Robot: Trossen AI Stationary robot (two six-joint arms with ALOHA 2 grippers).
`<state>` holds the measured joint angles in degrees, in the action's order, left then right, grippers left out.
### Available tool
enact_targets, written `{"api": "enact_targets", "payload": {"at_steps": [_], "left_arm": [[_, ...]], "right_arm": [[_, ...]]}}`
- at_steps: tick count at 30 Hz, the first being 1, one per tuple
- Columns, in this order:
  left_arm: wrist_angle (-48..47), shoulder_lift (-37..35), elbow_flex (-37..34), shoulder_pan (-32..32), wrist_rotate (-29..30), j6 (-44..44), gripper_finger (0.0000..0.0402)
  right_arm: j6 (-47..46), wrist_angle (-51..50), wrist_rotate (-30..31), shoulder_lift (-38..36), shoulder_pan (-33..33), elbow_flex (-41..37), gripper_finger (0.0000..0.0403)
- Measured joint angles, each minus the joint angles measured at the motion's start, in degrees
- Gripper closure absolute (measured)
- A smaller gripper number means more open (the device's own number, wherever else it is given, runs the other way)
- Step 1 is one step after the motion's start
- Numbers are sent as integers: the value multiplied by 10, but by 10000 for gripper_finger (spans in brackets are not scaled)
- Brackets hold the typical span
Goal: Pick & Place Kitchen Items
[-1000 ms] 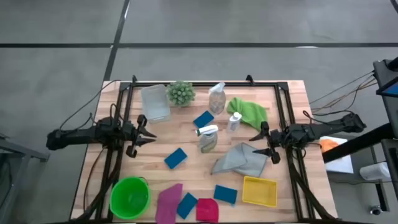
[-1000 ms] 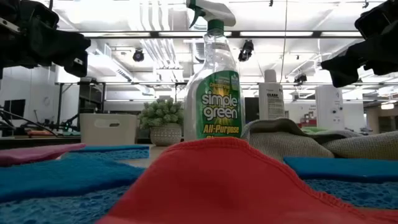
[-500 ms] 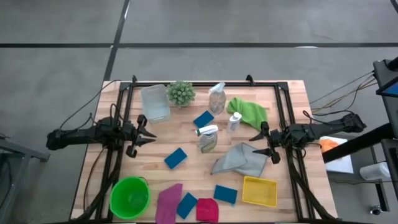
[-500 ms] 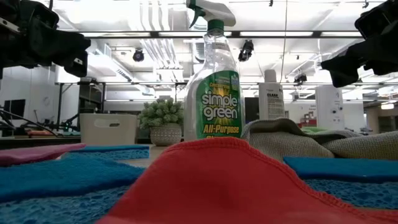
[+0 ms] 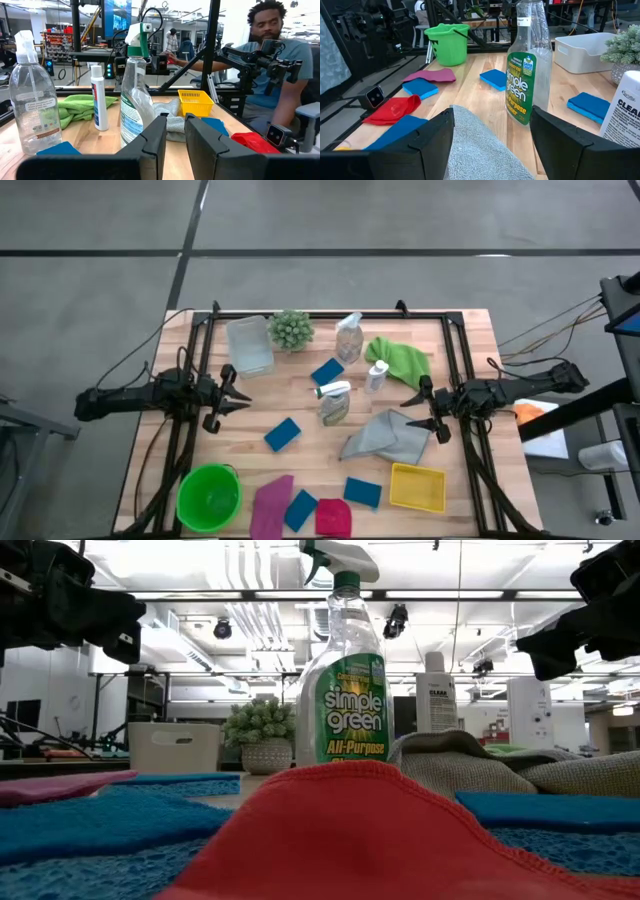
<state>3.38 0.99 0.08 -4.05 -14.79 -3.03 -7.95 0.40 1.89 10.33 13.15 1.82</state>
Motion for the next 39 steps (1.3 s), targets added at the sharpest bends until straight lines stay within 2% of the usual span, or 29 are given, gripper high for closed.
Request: {"api": "enact_targets", "payload": {"at_steps": [29, 35, 39], "left_arm": [[2, 0, 0, 0, 0, 3, 326], [19, 0, 3, 0, 5, 143, 326], [11, 0, 2, 0, 7, 163, 326]], "right_arm": [[0, 0, 0, 0, 0, 0, 149], [0, 0, 0, 0, 0, 0, 149], [0, 0, 0, 0, 0, 0, 149]]}}
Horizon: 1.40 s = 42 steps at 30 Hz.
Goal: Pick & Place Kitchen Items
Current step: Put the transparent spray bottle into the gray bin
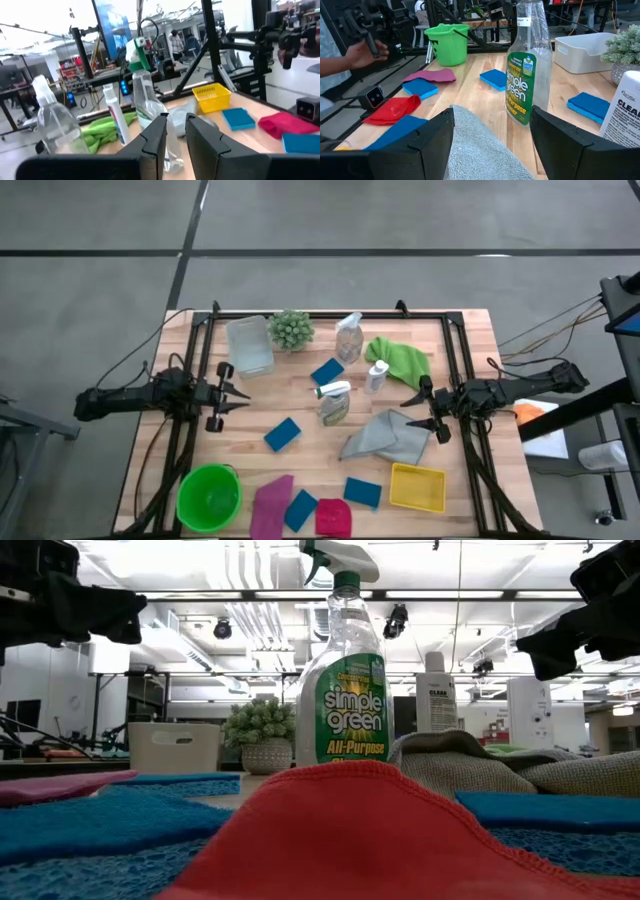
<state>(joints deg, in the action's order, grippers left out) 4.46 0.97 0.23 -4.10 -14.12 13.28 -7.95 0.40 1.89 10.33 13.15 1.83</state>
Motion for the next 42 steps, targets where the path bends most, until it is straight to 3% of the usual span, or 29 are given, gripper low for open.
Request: {"api": "enact_targets", "payload": {"at_steps": [12, 25, 35, 42], "left_arm": [[-12, 0, -1, 0, 6, -4, 326], [-12, 0, -1, 0, 6, -122, 326], [-13, 0, -1, 0, 8, -223, 326], [-13, 0, -1, 0, 54, -247, 326]], "right_arm": [[-3, 43, 0, 0, 0, 0, 149], [-4, 196, 0, 0, 0, 0, 149], [-4, 209, 33, 0, 0, 0, 149], [-32, 207, 45, 0, -1, 0, 149]]}}
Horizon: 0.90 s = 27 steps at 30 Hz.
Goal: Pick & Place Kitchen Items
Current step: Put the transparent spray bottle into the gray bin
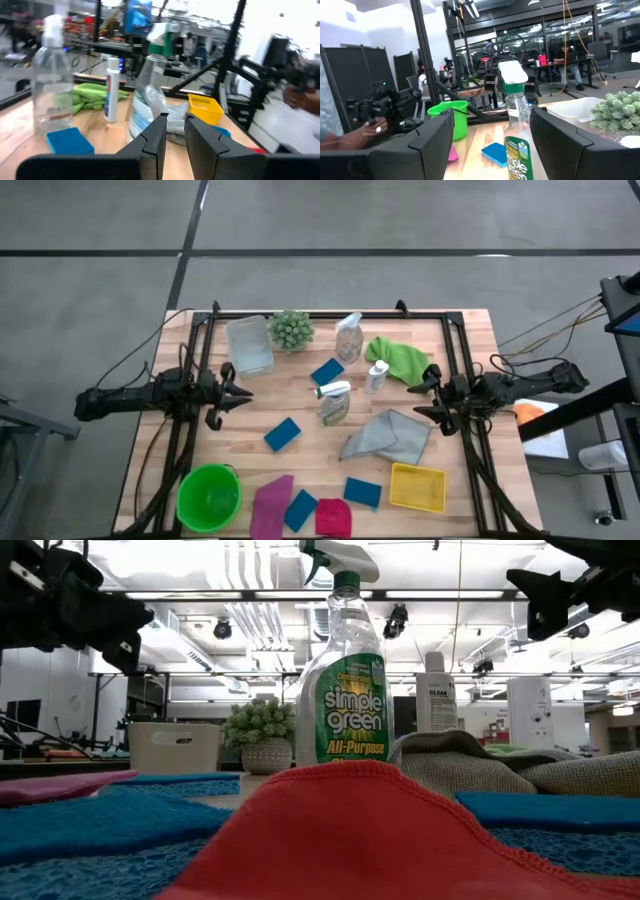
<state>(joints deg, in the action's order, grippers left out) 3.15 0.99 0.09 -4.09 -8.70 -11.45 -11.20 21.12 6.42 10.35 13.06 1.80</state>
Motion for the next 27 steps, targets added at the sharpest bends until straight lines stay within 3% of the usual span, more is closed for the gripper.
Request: {"api": "enact_targets", "payload": {"at_steps": [6, 10, 13, 18, 23, 27], "left_arm": [[-3, 0, 0, 0, 41, -21, 326], [-3, 0, 0, 0, 63, -21, 310], [-3, 0, 0, 0, 77, -19, 273], [-4, 0, 0, 0, 92, -19, 192], [-4, 0, 0, 0, 118, -19, 126], [-4, 0, 0, 0, 136, -19, 98]], "right_arm": [[6, -4, 12, 18, -2, 0, 149], [9, -8, 72, 54, -2, 0, 149], [9, -9, 110, 94, -4, 3, 149], [14, -8, 119, 173, -19, 36, 136], [53, -17, 118, 259, -39, 100, 78], [105, -81, 118, 328, -56, 181, 41]]}}
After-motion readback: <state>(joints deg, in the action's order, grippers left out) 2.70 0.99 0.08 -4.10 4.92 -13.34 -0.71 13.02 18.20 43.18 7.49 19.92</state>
